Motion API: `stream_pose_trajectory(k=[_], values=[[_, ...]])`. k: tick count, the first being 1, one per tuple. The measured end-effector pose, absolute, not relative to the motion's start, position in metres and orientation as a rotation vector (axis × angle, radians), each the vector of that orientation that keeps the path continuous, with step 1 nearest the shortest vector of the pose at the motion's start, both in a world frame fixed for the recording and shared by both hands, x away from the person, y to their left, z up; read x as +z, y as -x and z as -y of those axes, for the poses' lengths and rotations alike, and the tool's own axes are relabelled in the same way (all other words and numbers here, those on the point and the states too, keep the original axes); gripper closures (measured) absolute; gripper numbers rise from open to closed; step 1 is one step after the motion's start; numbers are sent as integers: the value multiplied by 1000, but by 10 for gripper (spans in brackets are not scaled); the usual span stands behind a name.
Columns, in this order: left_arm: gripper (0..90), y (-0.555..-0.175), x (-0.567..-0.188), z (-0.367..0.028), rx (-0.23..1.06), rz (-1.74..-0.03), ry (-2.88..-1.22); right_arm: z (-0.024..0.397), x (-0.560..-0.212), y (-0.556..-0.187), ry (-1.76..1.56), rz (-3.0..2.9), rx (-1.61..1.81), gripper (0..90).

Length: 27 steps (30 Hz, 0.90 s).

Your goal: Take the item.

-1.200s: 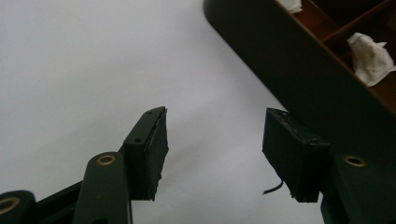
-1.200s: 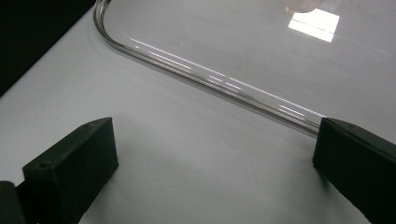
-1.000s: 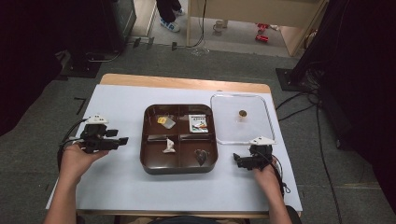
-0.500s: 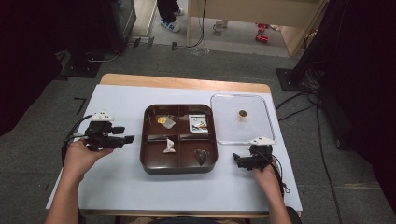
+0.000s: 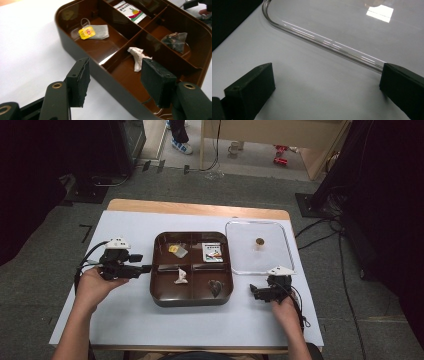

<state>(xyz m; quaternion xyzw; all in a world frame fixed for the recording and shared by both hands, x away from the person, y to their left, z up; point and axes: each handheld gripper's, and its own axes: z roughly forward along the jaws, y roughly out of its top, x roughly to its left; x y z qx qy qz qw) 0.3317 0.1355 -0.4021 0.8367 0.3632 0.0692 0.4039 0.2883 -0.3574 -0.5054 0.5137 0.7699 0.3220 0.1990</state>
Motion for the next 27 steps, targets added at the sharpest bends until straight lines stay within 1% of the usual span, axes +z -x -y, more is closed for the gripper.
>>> stream_pose_trajectory(k=[13, 27], values=[[426, -329, -400, -105, 159, -802, -2130, 357, -505, -288, -1436, -2153, 901, 0], [423, -331, -416, -78, 139, -741, -2179, 357, -505, -288, -1436, -2153, 900, 0]])
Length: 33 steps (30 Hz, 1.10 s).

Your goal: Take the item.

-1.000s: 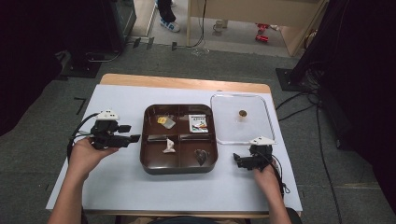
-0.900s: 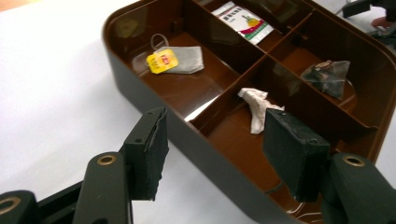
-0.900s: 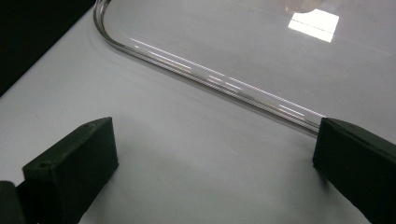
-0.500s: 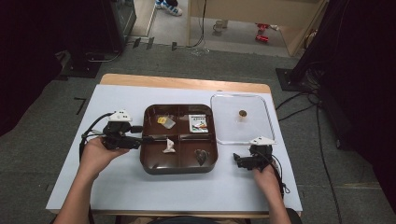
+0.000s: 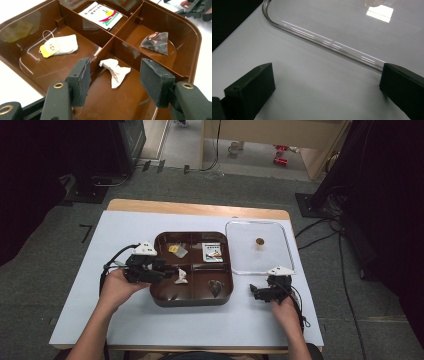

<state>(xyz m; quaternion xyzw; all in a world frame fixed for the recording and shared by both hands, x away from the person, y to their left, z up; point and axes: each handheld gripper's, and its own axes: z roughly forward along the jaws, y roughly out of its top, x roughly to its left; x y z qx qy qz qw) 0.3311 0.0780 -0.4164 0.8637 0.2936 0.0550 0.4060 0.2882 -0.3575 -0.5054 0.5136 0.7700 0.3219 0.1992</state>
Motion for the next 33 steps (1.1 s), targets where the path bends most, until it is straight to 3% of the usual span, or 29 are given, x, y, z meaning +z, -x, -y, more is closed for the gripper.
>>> stream_pose_trajectory(k=[11, 33], values=[[428, -334, -434, -49, 135, -662, -2295, 357, -505, -288, -1436, -2153, 900, 0], [453, -345, -451, -21, 88, -703, -2416, 357, -505, -288, -1436, -2153, 900, 0]])
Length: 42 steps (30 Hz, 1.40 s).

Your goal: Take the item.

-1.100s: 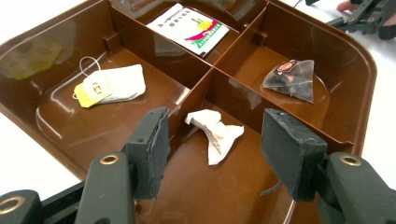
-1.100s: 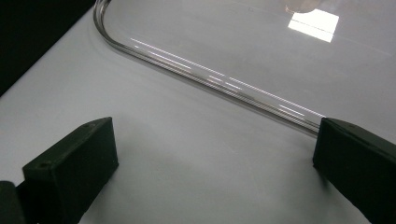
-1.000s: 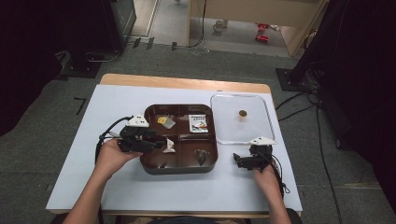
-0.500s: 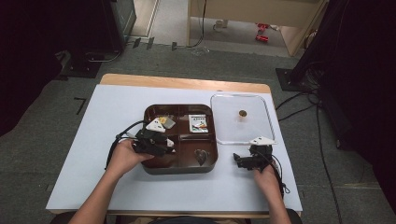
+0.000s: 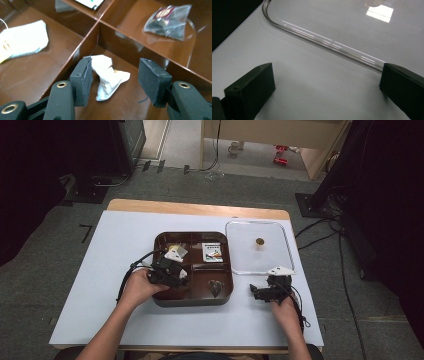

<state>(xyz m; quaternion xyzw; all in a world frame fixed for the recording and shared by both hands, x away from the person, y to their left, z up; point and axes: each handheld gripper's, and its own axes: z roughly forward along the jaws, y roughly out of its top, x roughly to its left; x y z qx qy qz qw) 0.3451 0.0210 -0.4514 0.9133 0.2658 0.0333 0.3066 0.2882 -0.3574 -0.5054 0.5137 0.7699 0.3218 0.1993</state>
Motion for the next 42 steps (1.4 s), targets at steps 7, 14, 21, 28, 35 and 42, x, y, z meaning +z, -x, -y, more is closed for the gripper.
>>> stream_pose_trajectory(k=[7, 14, 21, 28, 35, 42], values=[[517, -348, -458, -8, 90, -729, -2584, 357, -505, -288, -1436, -2153, 900, 0], [629, -347, -457, -9, 93, -720, -2574, 357, -505, -288, -1436, -2153, 900, 0], [652, -346, -455, -13, 65, -702, -2542, 357, -505, -288, -1436, -2153, 900, 0], [652, -347, -452, -19, 44, -712, -2488, 357, -505, -288, -1436, -2153, 900, 0], [652, -346, -444, -25, 51, -717, -2430, 357, -505, -288, -1436, -2153, 900, 0], [651, -345, -435, -34, 66, -715, -2379, 357, -505, -288, -1436, -2153, 901, 0]])
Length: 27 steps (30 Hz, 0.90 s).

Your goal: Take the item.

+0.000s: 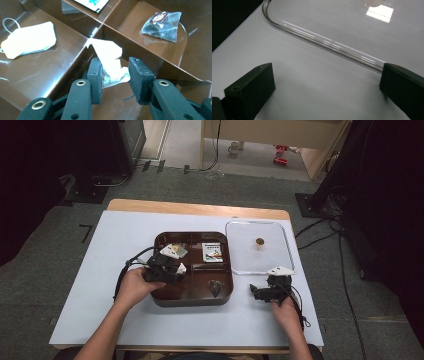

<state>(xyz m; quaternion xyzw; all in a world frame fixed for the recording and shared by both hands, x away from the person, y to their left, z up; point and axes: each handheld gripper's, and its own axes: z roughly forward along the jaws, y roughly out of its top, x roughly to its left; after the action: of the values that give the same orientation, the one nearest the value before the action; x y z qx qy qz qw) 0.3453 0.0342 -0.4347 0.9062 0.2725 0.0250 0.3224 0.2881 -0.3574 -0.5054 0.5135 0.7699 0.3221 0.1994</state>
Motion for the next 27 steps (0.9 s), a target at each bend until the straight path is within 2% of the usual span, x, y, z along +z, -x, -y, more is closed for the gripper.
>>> stream_pose_trajectory(k=[13, 27], values=[[652, -342, -421, -53, 62, -731, -2273, 357, -505, -288, -1436, -2153, 900, 0], [652, -335, -411, -72, 93, -749, -2231, 358, -505, -288, -1436, -2153, 901, 0]])
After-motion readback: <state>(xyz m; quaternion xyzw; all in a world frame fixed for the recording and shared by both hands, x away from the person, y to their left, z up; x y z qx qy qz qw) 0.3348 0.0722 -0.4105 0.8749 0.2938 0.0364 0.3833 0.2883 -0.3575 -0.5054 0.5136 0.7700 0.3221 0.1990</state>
